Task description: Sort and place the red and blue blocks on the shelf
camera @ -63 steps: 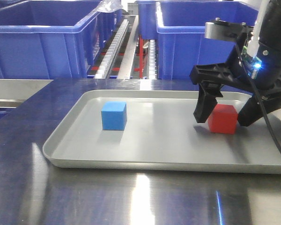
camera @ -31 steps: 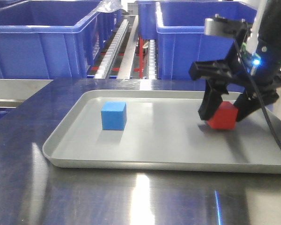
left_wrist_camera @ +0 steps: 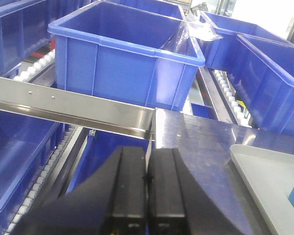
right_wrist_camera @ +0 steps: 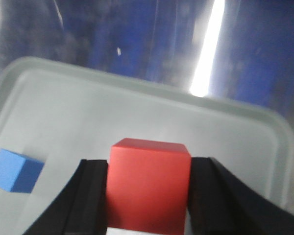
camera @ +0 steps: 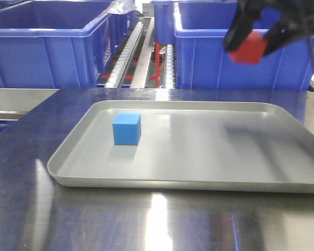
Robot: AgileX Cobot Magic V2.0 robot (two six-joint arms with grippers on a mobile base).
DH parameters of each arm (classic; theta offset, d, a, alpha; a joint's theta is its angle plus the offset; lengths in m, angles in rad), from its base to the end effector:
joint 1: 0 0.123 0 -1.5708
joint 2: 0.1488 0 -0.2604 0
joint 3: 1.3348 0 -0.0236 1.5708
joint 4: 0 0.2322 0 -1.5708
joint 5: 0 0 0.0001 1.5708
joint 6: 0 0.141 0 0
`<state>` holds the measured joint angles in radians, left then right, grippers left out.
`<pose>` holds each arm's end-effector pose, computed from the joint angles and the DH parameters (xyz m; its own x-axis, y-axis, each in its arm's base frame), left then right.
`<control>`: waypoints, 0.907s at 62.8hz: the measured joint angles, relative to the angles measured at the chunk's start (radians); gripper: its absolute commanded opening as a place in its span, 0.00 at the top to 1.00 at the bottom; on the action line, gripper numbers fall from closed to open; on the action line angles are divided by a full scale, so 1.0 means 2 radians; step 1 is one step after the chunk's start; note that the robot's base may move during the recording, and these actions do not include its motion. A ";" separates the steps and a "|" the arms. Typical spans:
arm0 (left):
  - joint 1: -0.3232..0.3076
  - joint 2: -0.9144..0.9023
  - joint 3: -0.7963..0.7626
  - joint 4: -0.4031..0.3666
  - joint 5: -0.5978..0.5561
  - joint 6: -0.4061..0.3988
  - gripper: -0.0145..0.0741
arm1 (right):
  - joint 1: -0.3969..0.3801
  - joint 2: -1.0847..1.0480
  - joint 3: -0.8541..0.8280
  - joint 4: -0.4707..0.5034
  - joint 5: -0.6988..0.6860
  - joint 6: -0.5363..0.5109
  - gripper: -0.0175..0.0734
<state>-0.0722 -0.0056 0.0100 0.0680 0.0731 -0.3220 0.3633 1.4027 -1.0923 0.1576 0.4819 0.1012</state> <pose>0.1125 -0.0074 0.2042 -0.0074 -0.2516 -0.9678 0.0675 0.9655 -0.2515 0.3087 0.1283 0.2643 -0.6818 -0.0044 -0.7315 -0.2509 0.9408 0.2281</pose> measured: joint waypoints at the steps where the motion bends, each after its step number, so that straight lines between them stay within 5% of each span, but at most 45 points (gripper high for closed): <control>1: 0.000 0.000 0.000 0.000 0.000 0.000 0.70 | 0.000 -0.004 0.000 -0.003 -0.001 0.000 0.75; 16: 0.000 0.000 0.000 0.000 0.000 0.000 0.70 | -0.034 -0.084 0.026 -0.021 -0.010 0.000 0.75; 57: 0.000 0.000 0.000 0.000 0.000 0.000 0.70 | -0.216 -0.391 0.211 -0.029 0.005 0.000 0.75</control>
<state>-0.0722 -0.0056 0.0100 0.0680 0.0731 -0.3220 -0.0678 0.6210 -0.6706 0.0989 0.4924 0.1012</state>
